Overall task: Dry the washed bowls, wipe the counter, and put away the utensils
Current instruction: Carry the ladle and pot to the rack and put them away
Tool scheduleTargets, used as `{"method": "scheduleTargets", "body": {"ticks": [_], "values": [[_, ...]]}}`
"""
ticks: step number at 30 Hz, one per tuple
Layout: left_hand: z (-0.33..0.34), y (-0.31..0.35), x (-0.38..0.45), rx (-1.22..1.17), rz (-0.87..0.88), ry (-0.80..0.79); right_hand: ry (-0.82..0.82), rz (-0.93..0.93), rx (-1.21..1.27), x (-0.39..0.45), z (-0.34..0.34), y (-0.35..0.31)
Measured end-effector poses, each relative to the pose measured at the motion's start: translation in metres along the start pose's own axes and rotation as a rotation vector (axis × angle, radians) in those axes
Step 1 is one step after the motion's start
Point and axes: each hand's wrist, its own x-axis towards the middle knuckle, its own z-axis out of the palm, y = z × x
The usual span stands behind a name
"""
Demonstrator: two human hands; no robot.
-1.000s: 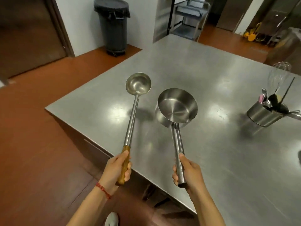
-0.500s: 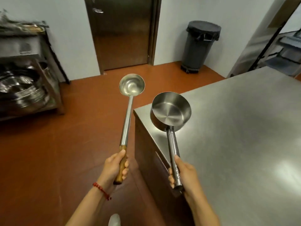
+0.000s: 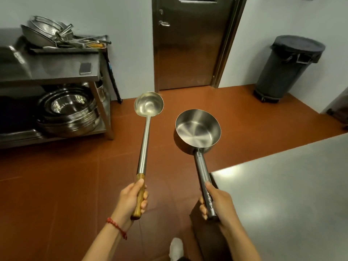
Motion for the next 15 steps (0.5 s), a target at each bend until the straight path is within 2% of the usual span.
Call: {"method": "scheduleTargets", "body": {"ticks": [15], "values": [[0.068, 0.147, 0.256, -0.048, 0.065, 0.117, -0.083, -0.027, -0.093, 0.280, 0.080, -0.176]]}}
